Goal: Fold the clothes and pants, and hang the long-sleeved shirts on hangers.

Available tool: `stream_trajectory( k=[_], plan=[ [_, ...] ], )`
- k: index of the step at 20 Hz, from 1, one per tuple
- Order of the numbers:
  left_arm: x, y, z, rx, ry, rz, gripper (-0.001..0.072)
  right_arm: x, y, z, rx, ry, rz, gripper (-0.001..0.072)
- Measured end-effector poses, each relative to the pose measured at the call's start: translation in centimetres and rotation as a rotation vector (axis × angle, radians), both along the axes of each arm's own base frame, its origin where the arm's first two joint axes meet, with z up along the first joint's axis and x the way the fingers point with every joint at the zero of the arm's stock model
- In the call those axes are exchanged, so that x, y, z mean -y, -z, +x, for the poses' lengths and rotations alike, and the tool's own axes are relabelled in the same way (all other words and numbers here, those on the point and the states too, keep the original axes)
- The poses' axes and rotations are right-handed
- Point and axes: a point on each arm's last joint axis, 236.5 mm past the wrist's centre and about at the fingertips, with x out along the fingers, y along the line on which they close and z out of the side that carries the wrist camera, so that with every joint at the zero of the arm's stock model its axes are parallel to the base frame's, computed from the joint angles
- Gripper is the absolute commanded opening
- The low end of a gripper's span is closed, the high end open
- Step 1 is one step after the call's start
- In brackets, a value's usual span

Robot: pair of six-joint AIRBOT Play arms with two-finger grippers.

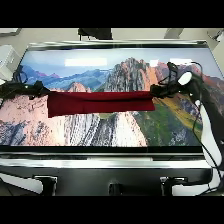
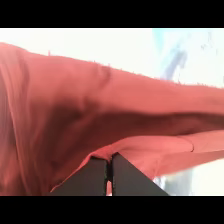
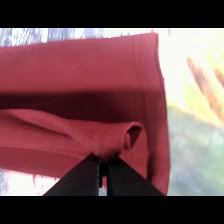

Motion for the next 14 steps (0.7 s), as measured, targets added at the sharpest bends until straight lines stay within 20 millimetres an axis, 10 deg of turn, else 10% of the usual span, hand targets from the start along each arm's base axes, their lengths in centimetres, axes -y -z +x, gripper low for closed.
stream_trajectory(
  k=[6,9,14],
  plan=[
    [-0.3,3.8,3.6,-0.039,0.000,0.027,0.0025,0.3,3.1,3.1,0.025,0.064,-0.020,0.0094],
    [-0.1,6.1,4.2,-0.070,0.002,0.025,0.0347,0.7,4.7,3.7,0.016,0.088,-0.029,0.0337],
    [-0.6,6.4,5.0,-0.070,-0.013,0.029,0.0501,2.3,3.6,3.8,0.018,0.153,-0.011,0.0503]
  ],
)
